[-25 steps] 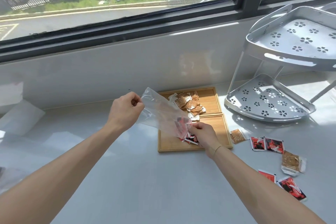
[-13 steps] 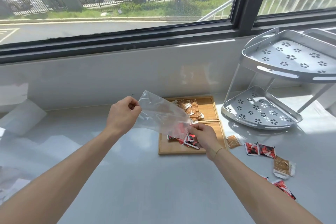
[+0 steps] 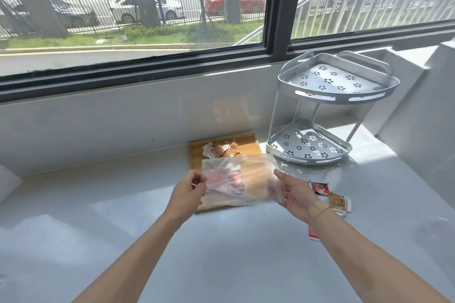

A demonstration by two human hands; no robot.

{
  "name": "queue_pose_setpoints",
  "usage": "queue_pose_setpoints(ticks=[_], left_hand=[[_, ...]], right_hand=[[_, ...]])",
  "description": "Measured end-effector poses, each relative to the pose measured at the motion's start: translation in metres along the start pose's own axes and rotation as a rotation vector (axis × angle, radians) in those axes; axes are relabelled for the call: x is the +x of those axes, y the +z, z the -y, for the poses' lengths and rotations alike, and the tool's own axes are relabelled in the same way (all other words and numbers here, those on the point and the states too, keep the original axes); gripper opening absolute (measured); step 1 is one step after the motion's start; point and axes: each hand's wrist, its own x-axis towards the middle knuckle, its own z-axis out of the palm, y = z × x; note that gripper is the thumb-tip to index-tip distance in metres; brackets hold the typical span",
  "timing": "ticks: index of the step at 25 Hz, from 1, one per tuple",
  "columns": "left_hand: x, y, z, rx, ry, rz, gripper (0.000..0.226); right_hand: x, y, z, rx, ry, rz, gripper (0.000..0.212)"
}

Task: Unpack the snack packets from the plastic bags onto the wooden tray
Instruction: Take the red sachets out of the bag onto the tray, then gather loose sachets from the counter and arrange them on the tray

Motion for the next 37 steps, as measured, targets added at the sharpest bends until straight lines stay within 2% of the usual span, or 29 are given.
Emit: queue_pose_setpoints(ticks=[6, 10, 15, 18, 24, 29, 37], left_hand=[[-0.021, 0.084, -0.012, -0.143, -0.12, 0.083, 0.022], [-0.027, 0.145, -0.03, -0.193, -0.166, 0.158, 0.01], [-0.031, 0.233, -0.06, -0.137, -0.095, 0.33, 0.016], [-0.032, 0.286, -0.072, -0.038, -0.043, 0.373, 0.016], [-0.031, 0.379, -0.087, 0.235, 0.147, 0.467, 0.013], [-0.031, 0.43, -0.085, 0.582, 0.248, 0.544, 0.012], [-0.04, 0.467, -0.089, 0.862, 0.356, 0.544, 0.021]], right_hand=[[-0.03, -0.08, 0.012, -0.123, -0.166, -0.176, 0.035], [-0.056, -0.136, 0.016, -0.115, -0.176, -0.229, 0.029], [-0.098, -0.229, 0.026, -0.129, -0.178, -0.421, 0.015], [-0.125, -0.28, 0.019, -0.142, -0.152, -0.509, 0.009], [-0.169, -0.35, -0.022, -0.217, -0.012, -0.628, 0.011], [-0.184, -0.373, -0.057, -0.247, 0.08, -0.691, 0.013], [-0.184, -0.382, -0.078, -0.318, 0.151, -0.768, 0.016]])
